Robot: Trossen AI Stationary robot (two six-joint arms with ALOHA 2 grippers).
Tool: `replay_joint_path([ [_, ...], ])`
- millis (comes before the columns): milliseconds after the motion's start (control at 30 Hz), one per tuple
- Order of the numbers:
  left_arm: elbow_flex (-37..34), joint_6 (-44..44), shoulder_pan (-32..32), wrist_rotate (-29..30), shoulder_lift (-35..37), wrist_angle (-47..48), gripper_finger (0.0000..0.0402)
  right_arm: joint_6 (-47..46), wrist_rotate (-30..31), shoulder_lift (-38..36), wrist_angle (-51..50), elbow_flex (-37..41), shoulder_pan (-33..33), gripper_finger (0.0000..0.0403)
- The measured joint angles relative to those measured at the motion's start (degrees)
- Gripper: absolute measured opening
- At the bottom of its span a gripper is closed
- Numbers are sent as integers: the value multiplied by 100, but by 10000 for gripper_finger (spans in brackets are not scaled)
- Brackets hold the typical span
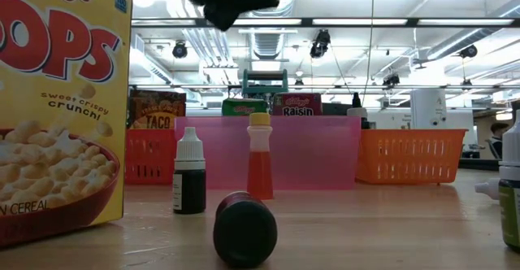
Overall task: Pick & Place Kitchen Items
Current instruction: Put the small orange food coloring bottle into the orange bin
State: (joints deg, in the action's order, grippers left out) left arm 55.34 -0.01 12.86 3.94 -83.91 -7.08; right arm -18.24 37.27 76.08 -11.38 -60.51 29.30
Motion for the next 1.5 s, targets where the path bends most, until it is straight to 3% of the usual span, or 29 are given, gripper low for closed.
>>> replay_joint_path([
  [167, 223, -171, 0, -20, -6, 950, 90, -197, -500, 297, -39, 25, 7, 167],
  [400, 483, -297, -2, -737, -8, 1330, 90, -125, -599, 743, -34, -158, -50, 145],
  [700, 732, -435, -2, -782, -14, 1943, 90, 235, -956, 1209, -289, -766, -205, 125],
  [1233, 740, -433, -2, -779, -17, 2012, 90, 280, -1096, 1949, -1259, -1763, -585, 184],
  [1500, 757, -354, -2, -775, -17, 2016, 90, 233, -1147, 1967, -1242, -1758, -608, 178],
])
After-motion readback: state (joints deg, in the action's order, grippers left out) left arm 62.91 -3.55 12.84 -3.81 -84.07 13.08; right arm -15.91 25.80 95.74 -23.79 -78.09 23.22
